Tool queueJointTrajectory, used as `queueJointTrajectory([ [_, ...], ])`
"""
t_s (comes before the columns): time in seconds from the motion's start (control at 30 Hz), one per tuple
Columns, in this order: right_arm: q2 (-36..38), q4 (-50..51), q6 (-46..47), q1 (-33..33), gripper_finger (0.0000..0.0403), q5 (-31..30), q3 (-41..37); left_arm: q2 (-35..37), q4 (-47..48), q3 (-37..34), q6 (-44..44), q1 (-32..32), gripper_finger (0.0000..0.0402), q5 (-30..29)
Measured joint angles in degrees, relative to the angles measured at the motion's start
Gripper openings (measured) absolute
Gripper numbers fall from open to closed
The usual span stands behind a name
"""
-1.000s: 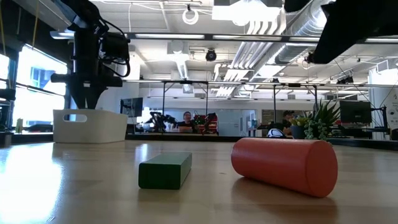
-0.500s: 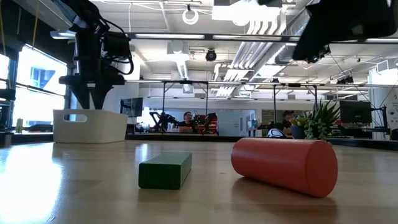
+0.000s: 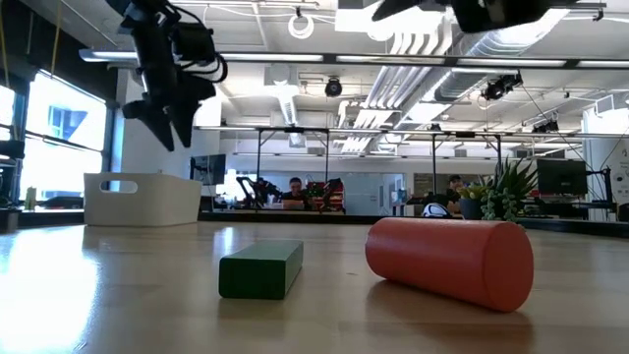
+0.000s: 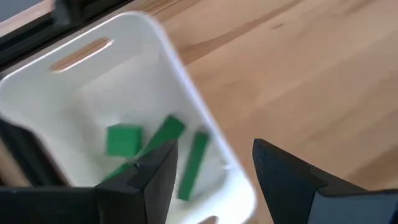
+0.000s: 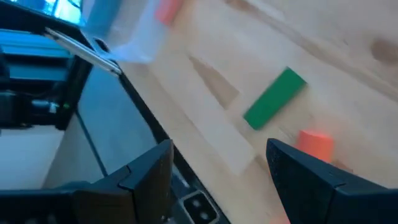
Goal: Sort & place blocks by color
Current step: Put the orange block into the transparent bin
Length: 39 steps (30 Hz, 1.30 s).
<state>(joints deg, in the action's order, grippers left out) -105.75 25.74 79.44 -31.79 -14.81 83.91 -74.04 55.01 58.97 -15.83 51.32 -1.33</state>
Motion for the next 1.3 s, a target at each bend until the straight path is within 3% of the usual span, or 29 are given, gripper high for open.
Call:
queueJointTrajectory([
  [0.3,-0.07,10.25,-1.66,1.48,0.0245,-3.65,7.32,0.96,1.33,4.41,1.18,-2.06,0.0197,6.56],
  [0.73,-1.13,11.82,-0.95,1.82,0.0245,-3.39,12.87,9.81,6.17,4.49,1.49,-5.33,0.0197,6.64],
  [0.87,-5.13,13.76,-2.75,2.14,0.0245,-2.3,18.95,13.21,7.54,4.47,1.45,-6.09,0.0197,6.65],
  [1.3,-19.92,39.03,3.08,3.27,0.0245,2.62,40.85,18.18,8.3,4.49,1.1,-6.17,0.0197,6.06],
])
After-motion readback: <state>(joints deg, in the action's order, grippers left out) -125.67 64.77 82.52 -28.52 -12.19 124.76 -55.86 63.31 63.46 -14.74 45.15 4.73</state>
